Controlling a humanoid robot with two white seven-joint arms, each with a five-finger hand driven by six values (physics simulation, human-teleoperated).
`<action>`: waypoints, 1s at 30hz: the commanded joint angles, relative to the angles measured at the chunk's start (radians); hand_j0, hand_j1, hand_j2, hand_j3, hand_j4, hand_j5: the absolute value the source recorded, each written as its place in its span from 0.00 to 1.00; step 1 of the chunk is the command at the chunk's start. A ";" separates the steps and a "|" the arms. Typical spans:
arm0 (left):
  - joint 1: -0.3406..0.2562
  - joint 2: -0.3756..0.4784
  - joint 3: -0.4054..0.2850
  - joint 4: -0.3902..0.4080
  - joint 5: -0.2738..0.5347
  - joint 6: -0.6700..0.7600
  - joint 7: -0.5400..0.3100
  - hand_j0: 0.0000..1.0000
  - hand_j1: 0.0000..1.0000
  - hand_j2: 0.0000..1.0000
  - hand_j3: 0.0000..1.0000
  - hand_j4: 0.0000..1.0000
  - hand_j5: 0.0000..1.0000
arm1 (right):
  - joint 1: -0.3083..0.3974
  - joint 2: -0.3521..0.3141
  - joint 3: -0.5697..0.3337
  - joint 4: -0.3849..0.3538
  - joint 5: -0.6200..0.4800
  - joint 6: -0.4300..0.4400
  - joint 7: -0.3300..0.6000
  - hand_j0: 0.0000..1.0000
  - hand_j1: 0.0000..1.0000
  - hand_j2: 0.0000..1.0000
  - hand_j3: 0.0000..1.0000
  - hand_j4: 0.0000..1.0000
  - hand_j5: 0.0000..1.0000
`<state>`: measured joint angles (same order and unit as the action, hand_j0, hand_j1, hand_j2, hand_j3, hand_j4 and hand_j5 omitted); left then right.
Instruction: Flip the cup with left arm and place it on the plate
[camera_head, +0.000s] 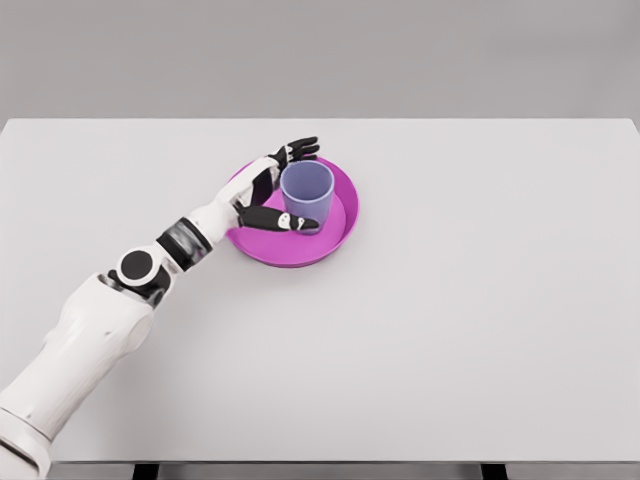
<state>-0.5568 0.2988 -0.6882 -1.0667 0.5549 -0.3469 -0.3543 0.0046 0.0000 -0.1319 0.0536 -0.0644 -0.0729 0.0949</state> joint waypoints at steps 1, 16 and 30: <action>0.000 0.013 -0.001 -0.001 0.007 0.000 0.000 1.00 1.00 1.00 1.00 1.00 1.00 | 0.000 0.000 0.000 0.000 0.000 -0.001 0.000 1.00 1.00 1.00 1.00 1.00 1.00; 0.011 0.083 0.003 -0.006 0.014 0.000 0.000 1.00 1.00 1.00 1.00 1.00 1.00 | 0.000 0.000 0.000 0.000 0.000 -0.001 0.000 1.00 1.00 1.00 1.00 1.00 1.00; 0.014 0.350 0.026 -0.076 0.014 -0.264 -0.002 1.00 1.00 1.00 1.00 1.00 1.00 | 0.000 0.000 0.000 0.000 0.000 0.001 0.000 1.00 1.00 1.00 1.00 1.00 1.00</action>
<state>-0.5430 0.5909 -0.6641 -1.1212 0.5630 -0.5407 -0.3556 0.0046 0.0000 -0.1319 0.0536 -0.0644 -0.0729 0.0950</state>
